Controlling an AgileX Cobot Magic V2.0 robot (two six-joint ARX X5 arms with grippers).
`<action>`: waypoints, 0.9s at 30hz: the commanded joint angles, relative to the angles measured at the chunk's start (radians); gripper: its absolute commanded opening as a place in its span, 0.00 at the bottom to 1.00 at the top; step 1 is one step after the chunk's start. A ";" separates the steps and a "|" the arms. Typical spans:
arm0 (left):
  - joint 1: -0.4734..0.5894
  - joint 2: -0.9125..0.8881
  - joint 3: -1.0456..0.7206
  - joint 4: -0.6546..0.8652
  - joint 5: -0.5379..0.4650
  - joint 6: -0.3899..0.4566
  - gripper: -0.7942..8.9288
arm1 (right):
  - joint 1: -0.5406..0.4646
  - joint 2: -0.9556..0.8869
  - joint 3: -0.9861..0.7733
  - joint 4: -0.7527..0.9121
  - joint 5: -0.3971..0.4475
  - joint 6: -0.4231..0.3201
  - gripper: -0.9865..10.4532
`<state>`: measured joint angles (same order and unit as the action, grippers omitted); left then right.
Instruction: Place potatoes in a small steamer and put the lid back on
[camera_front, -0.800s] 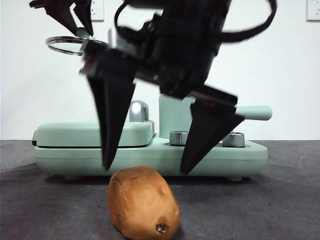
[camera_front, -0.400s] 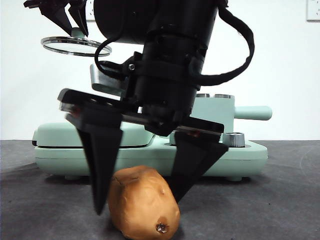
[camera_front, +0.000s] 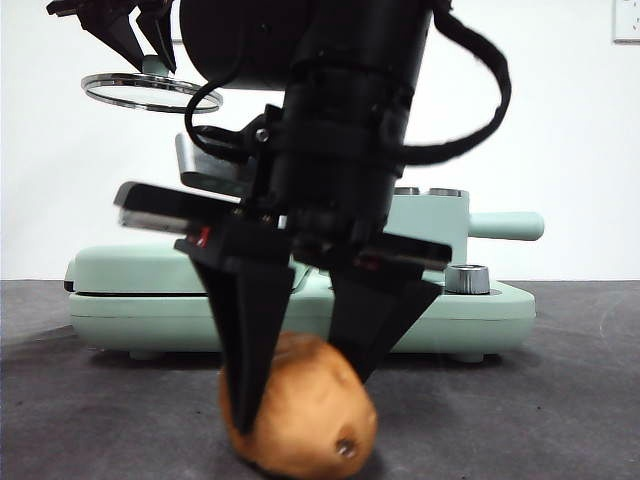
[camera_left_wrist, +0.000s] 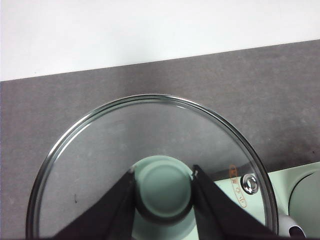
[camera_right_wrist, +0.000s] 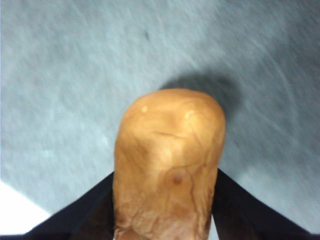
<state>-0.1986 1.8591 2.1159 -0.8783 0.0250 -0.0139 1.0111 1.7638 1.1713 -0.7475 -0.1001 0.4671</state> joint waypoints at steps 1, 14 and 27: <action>0.000 -0.009 0.039 0.026 0.002 0.010 0.09 | -0.003 0.003 0.066 -0.051 0.007 -0.030 0.24; 0.000 -0.009 0.039 0.026 0.010 0.009 0.09 | -0.172 0.000 0.486 -0.415 0.083 -0.152 0.24; 0.000 -0.009 0.039 0.026 0.035 0.002 0.09 | -0.426 0.086 0.830 -0.470 0.082 -0.279 0.24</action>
<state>-0.1986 1.8591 2.1159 -0.8791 0.0559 -0.0147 0.5797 1.8061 1.9728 -1.2152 -0.0185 0.2214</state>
